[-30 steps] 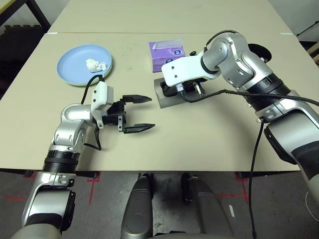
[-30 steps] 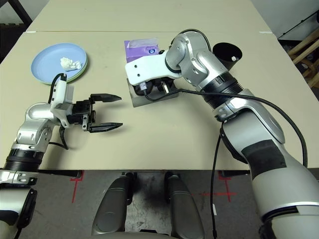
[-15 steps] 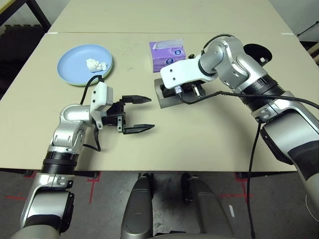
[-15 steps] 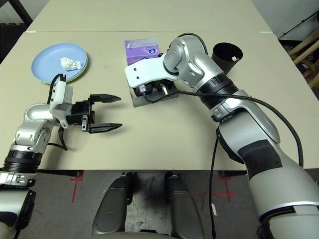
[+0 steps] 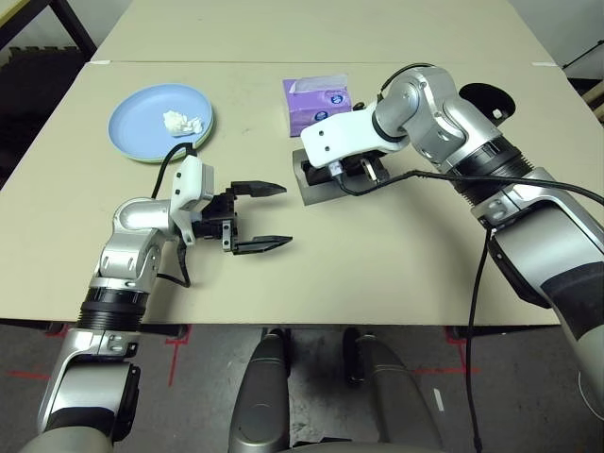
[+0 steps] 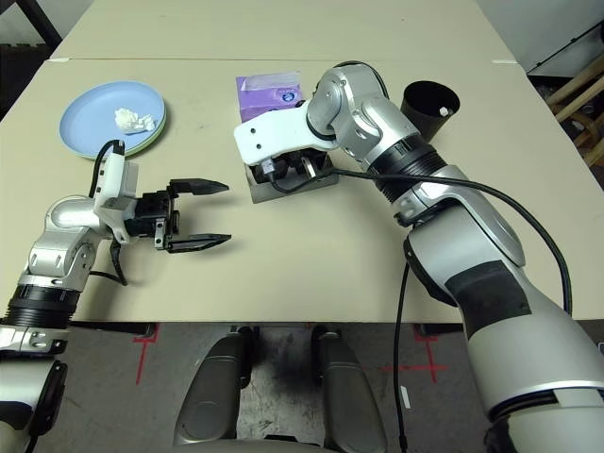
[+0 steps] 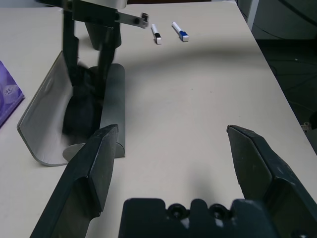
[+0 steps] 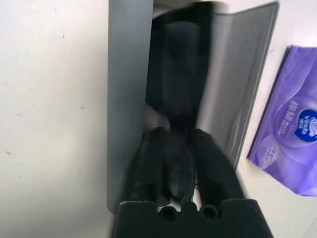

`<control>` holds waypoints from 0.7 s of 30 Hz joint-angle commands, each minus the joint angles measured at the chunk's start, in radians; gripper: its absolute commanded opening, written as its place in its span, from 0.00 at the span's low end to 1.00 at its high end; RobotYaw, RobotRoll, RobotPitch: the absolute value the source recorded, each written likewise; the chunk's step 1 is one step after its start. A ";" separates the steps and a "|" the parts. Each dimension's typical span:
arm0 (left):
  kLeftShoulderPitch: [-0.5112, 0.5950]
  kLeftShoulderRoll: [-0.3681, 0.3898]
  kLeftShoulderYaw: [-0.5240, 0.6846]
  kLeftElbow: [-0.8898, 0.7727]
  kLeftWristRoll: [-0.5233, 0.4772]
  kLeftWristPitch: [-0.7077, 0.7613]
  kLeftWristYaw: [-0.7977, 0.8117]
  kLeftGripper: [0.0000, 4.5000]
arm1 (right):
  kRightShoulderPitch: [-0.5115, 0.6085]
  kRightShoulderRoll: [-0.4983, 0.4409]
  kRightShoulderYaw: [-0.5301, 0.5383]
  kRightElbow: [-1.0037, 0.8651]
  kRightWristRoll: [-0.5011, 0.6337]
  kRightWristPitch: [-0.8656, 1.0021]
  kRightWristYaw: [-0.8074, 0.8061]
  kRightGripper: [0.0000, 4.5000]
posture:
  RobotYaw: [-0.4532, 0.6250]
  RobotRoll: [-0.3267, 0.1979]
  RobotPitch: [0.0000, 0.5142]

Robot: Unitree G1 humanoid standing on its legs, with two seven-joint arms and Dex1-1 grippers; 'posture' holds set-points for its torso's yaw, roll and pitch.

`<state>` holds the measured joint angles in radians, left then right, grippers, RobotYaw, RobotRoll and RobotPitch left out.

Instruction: Organize and tidy the items on the table.

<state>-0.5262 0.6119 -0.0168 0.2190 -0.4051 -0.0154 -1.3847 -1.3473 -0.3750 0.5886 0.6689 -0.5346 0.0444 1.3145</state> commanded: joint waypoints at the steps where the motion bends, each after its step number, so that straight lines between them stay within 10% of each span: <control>1: 0.012 0.011 0.001 -0.005 0.002 -0.003 -0.008 1.00 | -0.005 -0.001 0.008 -0.003 -0.003 -0.010 0.016 0.62 | 0.67 0.62 0.45; 6: 0.002 0.007 -0.003 0.008 0.006 -0.008 -0.010 1.00 | 0.000 -0.009 0.005 -0.014 -0.006 -0.005 0.026 1.00 | 0.65 0.62 0.45; 21: -0.045 -0.004 -0.007 0.089 0.016 -0.019 -0.016 1.00 | 0.109 -0.129 -0.145 -0.268 0.152 0.193 0.141 1.00 | 0.60 0.62 0.43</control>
<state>-0.5756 0.6051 -0.0186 0.2935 -0.4004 -0.0284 -1.3870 -1.2690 -0.4837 0.4763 0.4508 -0.4309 0.2071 1.4239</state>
